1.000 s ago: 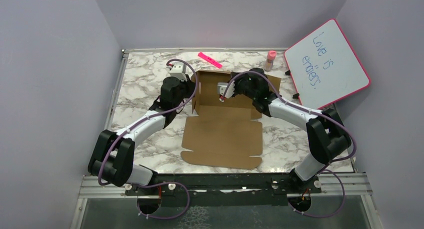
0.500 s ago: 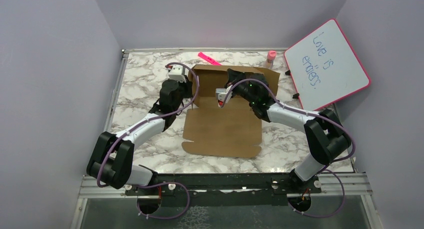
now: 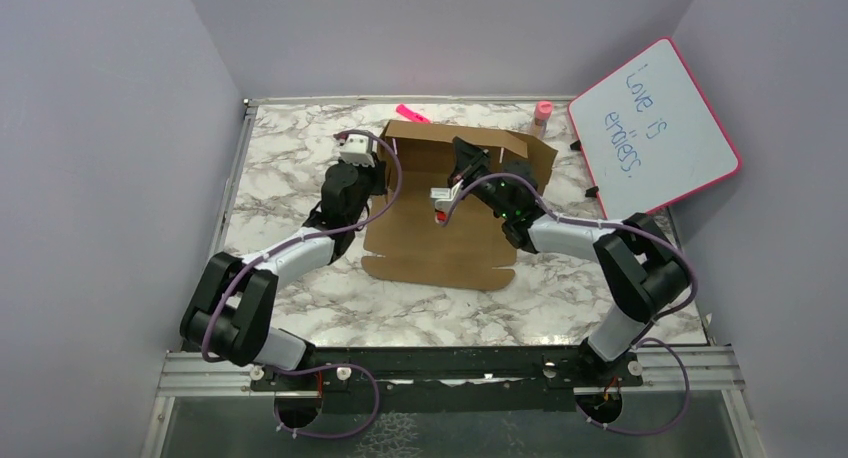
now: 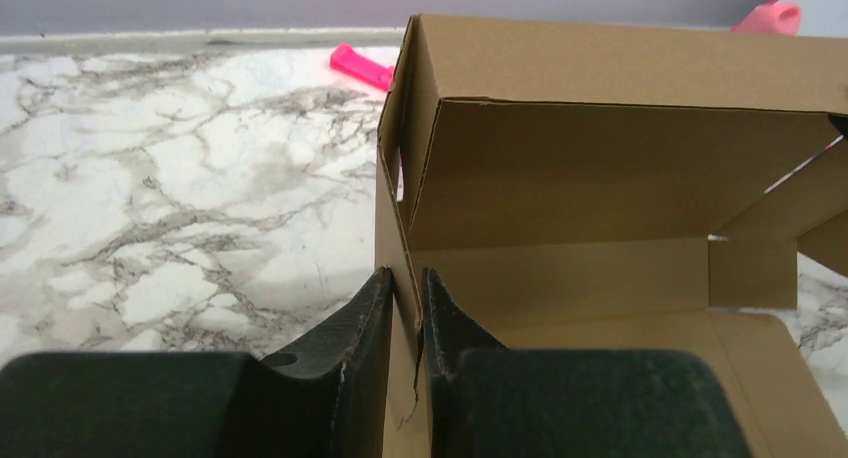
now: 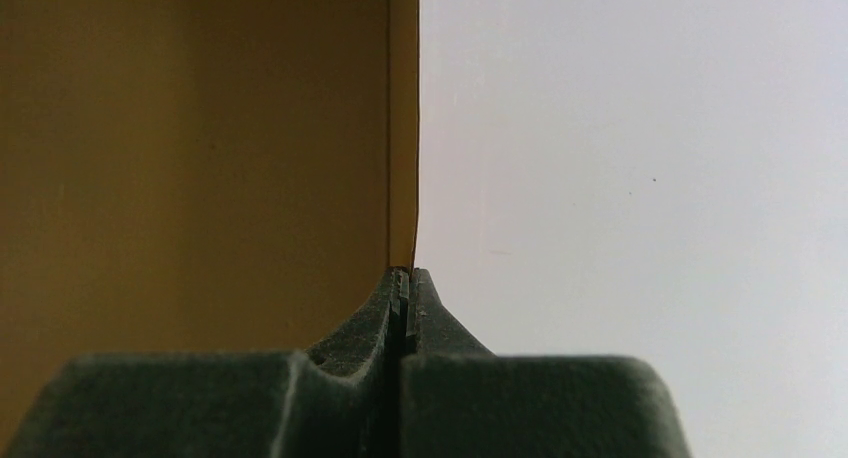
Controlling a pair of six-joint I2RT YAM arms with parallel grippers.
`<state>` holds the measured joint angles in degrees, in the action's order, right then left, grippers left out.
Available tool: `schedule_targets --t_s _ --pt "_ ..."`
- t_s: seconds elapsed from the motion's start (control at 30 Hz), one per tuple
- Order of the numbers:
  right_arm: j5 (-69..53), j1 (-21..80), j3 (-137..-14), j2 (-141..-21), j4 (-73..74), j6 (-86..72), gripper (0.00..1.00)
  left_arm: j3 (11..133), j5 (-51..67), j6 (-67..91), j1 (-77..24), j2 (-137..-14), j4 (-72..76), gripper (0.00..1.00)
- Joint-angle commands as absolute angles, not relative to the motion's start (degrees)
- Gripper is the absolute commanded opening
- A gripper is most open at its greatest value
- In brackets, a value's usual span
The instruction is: Fold the paper box
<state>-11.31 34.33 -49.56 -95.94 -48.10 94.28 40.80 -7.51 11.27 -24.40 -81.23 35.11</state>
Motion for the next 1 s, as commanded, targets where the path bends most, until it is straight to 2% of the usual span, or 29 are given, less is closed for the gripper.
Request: schedule_targets --t_s 0.0,0.47,0.6,0.73,0.97 --pt "-12.4 35.9 -46.9 -98.2 -58.8 96.7 0.01 38.1 -5.4 11.3 -24.8 -82.7 39.3 0.17" --pt "-7.4 36.6 -44.2 -105.2 -68.7 99.8 0.01 36.3 -2.8 11.2 -24.9 -86.1 42.2 0.23" --pt "-7.4 36.6 -43.9 -106.0 -70.2 100.0 0.01 36.8 -1.7 12.1 -24.8 -85.3 42.1 0.29" --pt "-7.3 36.6 -43.3 -105.7 -69.3 100.5 0.01 36.8 -1.4 13.4 -24.6 -83.4 41.9 0.42" --pt "-6.8 36.6 -43.5 -105.4 -68.6 99.9 0.01 39.7 4.3 15.6 -20.6 -78.8 37.7 0.55"
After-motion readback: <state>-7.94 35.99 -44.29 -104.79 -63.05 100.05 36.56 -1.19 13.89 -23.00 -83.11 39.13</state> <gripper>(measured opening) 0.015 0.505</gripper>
